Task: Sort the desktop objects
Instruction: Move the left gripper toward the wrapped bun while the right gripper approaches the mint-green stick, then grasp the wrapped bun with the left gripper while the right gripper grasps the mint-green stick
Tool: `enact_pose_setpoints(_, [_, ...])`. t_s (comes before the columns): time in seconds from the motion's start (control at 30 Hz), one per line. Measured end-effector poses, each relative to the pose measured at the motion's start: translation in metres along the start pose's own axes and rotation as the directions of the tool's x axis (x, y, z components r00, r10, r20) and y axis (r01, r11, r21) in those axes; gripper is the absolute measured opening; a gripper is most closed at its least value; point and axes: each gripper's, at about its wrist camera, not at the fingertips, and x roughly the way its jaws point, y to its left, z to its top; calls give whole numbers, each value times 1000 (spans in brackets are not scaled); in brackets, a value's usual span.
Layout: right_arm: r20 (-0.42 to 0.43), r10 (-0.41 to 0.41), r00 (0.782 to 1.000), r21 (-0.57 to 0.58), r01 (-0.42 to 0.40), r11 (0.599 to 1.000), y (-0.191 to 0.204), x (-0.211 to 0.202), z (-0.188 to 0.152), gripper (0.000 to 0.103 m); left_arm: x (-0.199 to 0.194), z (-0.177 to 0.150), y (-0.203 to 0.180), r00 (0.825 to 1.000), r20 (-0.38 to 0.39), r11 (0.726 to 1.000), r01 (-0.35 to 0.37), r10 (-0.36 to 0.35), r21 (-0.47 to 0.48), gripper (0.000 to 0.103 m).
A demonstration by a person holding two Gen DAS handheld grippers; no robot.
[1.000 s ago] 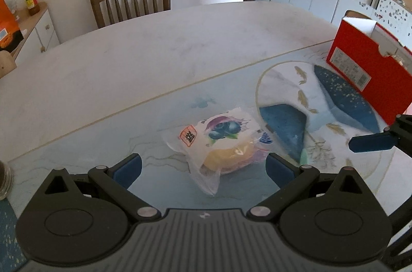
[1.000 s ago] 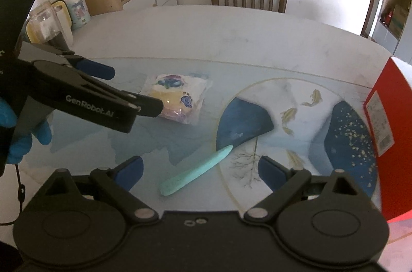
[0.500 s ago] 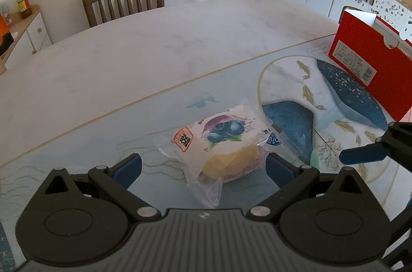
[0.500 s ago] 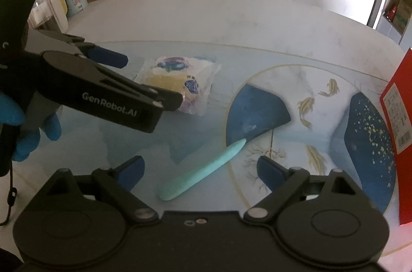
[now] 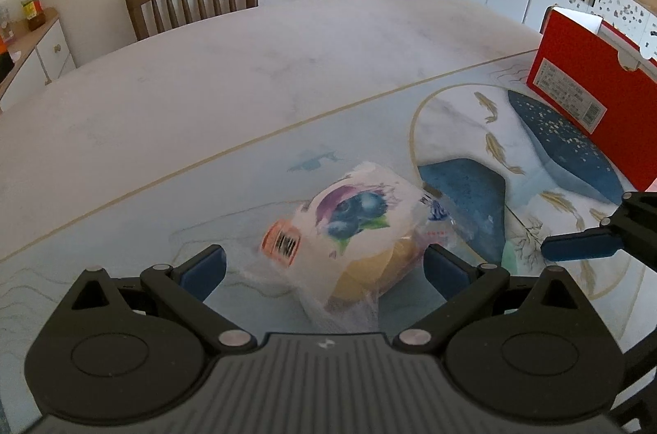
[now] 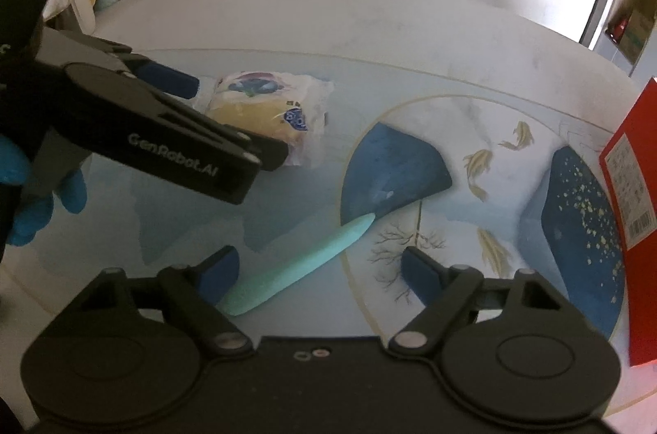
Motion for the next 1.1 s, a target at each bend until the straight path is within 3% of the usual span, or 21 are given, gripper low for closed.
enact_pose_setpoints(0.1, [4,-2,1000,0,2,1000,-1,0,0,83,2,0,-1,1000,2,1000,3,-3,1,102])
enact_pose_setpoints(0.17, [13,-4,1000,-1,4,1000,-3,-2,0,75,2,0,-2,1000,5,1000,5,-5,4,102])
enact_pose_setpoints(0.23, [21,-7,1000,-2,7,1000,-4,-3,1,58,2,0,-3,1000,9,1000,2,-2,6,101])
enact_pose_setpoints(0.4, [23,0,1000,-13,0,1000,-6,-5,2,49,0,1,-6,1000,18,1000,-12,12,16,95])
enact_pose_setpoints(0.47, [25,5,1000,-22,-5,1000,-6,-7,2,38,-1,0,-8,1000,21,1000,-22,21,22,93])
enact_pose_setpoints(0.53, [25,9,1000,-36,-8,999,-4,-8,1,20,-3,0,-8,999,25,999,-26,25,20,91])
enact_pose_setpoints(0.6, [26,10,1000,-49,-9,999,-2,-9,1,12,-3,-1,-9,999,27,999,-29,29,18,90])
enact_pose_setpoints(0.97, [22,-2,1000,-41,3,999,-4,-13,-2,10,-14,-1,-22,997,55,998,-51,48,48,81])
enact_pose_setpoints(1.0, [24,-6,1000,-40,7,999,-6,-14,-2,10,-16,-1,-23,997,60,997,-51,48,50,78])
enact_pose_setpoints(1.03, [26,-9,1000,-38,10,999,-7,-16,-3,10,-18,0,-25,997,66,997,-54,50,56,58])
enact_pose_setpoints(1.07, [29,-11,1000,-34,12,999,-9,-18,-4,10,-19,1,-28,996,68,996,-64,60,64,50])
enact_pose_setpoints(1.1, [32,-14,999,-30,15,999,-10,-19,-4,10,-20,2,-30,995,68,994,-82,78,69,51])
